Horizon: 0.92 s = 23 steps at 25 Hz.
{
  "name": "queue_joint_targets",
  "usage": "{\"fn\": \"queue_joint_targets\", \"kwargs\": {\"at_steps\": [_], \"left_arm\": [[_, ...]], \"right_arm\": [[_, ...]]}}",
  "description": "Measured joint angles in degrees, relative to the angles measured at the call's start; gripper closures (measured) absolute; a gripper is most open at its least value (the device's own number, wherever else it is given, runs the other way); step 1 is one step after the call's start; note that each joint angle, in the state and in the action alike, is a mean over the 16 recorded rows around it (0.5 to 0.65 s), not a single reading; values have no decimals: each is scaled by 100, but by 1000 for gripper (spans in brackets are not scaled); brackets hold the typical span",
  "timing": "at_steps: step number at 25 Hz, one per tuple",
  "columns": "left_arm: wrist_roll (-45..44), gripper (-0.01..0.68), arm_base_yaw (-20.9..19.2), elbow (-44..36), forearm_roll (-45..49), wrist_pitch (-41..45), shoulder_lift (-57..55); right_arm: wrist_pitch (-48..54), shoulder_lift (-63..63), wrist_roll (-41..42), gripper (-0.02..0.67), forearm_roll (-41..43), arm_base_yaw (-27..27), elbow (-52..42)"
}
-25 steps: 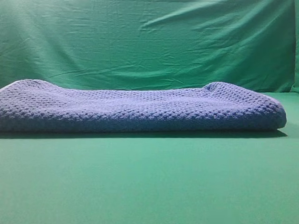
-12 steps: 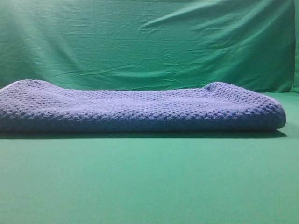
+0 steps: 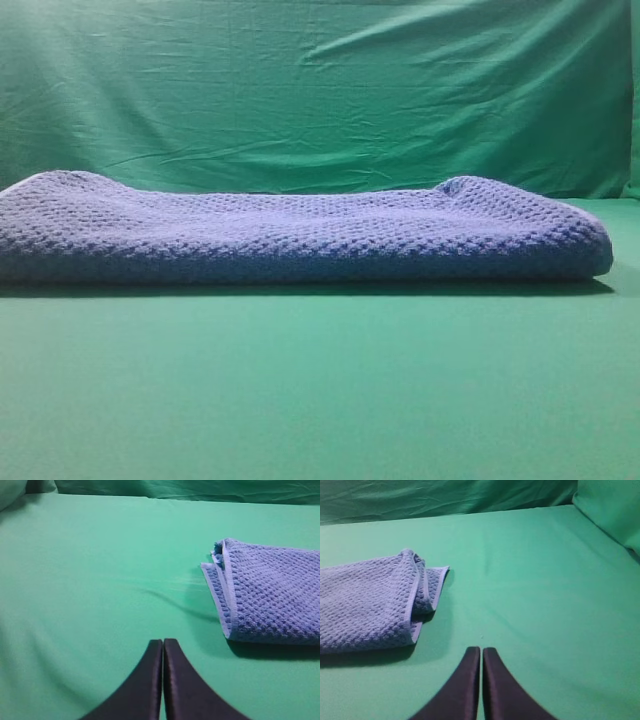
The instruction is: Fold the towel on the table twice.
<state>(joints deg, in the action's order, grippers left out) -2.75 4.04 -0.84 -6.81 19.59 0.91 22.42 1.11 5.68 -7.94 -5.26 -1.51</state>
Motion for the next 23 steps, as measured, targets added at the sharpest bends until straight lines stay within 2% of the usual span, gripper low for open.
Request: {"fn": "queue_joint_targets", "kwargs": {"at_steps": [7, 23], "left_arm": [[0, 673, -240, 0, 0, 0, 0], [0, 673, -261, 0, 0, 0, 0]], "right_arm": [[1, 0, 0, 649, 0, 278, 0], [2, 0, 0, 649, 0, 292, 0]]}}
